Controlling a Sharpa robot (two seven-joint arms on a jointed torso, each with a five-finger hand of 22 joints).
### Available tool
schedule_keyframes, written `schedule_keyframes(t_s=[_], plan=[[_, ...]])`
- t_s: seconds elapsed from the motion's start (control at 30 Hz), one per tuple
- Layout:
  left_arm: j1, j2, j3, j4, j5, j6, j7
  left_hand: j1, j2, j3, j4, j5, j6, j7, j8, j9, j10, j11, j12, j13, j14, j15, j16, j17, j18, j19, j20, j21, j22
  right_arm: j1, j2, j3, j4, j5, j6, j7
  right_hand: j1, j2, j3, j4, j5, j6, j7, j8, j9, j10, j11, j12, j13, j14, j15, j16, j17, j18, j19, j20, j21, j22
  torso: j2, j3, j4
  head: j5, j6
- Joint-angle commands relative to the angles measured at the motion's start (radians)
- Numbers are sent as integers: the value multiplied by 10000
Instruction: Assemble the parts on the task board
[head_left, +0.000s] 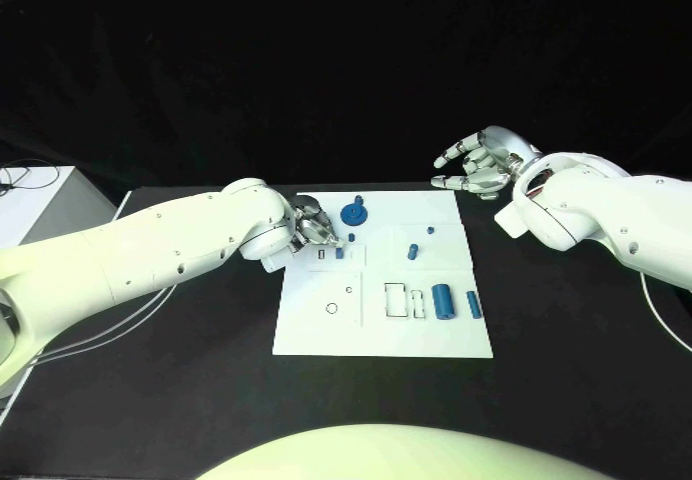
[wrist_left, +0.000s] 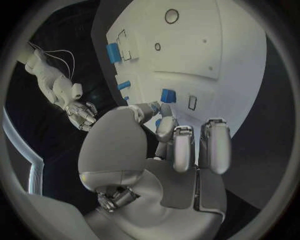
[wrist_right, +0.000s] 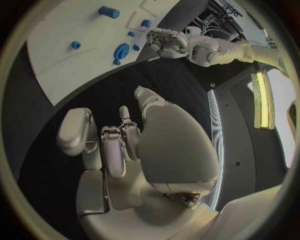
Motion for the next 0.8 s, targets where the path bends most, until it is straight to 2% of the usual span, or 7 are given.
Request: schedule_keyframes(t_s=[0.03,0.07,0.2,0.3,0.4,0.5,0.8], plan=[[-29,-71,9,153,84,179,-19,-210,0,-134,58,14,77,14,7,-33,-67,8,-37,-4,1041,100,33,2634,-9,-30,69,-36,362,-3,-17,4,32,-90,88,50,-59,0,49,-5,48,-84,-14,56,9,-59,-17,-24,797,805,20,-56,1685,70,-70,23,-35,-9,9,-1,-3,-15,16],[-35,-94,10,195,58,272,-77,-293,-1,-186,111,15,95,18,-1,-53,-67,11,-39,-9,1041,102,33,2634,-8,-30,72,-39,361,-3,-22,4,36,-90,89,49,-59,0,49,-5,48,-84,-14,56,9,-59,-17,-24,797,805,20,-56,1685,70,-70,23,-35,-9,9,-1,-3,-15,16],[-58,-176,13,377,-161,621,-375,-1176,51,-790,743,13,113,113,-105,-197,-111,93,-87,-102,1041,165,33,2634,4,-57,118,-84,300,-3,-42,4,57,-90,91,43,-59,0,49,-5,48,-84,-14,56,9,-59,-17,-24,797,805,20,-56,1685,70,-70,23,-35,-9,1,2,8,-31,24],[-71,-207,14,455,-378,729,-594,-2183,121,-1796,788,13,124,162,-163,-305,-156,144,-111,-170,1041,212,33,2634,11,-60,165,-106,281,-3,-51,4,64,-90,91,41,-59,0,49,-5,48,-84,-14,56,9,-59,-17,-24,797,805,20,-56,1685,70,-70,23,-35,-9,6,3,10,-37,30],[-78,-216,15,478,-573,778,-792,-2579,219,-2361,800,16,102,147,-172,-350,-175,132,-107,-186,1041,202,33,2634,13,-57,153,-116,277,-3,-55,4,66,-90,93,39,-59,0,49,-5,48,-84,-14,56,9,-59,-17,-24,797,805,20,-56,1685,70,-70,23,-35,-9,7,-4,1,-31,29],[-81,-199,16,472,-700,835,-920,-2721,277,-2613,804,17,90,139,-168,-367,-182,125,-102,-190,1041,195,33,2634,13,-52,141,-117,283,-3,-58,4,64,-90,93,38,-59,0,49,-5,48,-84,-14,56,9,-59,-17,-24,797,805,20,-56,1685,70,-70,23,-35,-9,8,0,3,-26,26],[-81,-85,19,398,-904,917,-1135,-2673,393,-2660,788,38,93,129,-156,-373,-173,117,-87,-172,1041,191,33,2634,12,-48,132,-116,288,-3,-42,3,55,-90,101,37,-59,0,49,-5,48,-84,-14,56,9,-59,-17,-24,797,805,20,-56,1685,70,-70,23,-35,-9,9,5,-12,-20,5]])
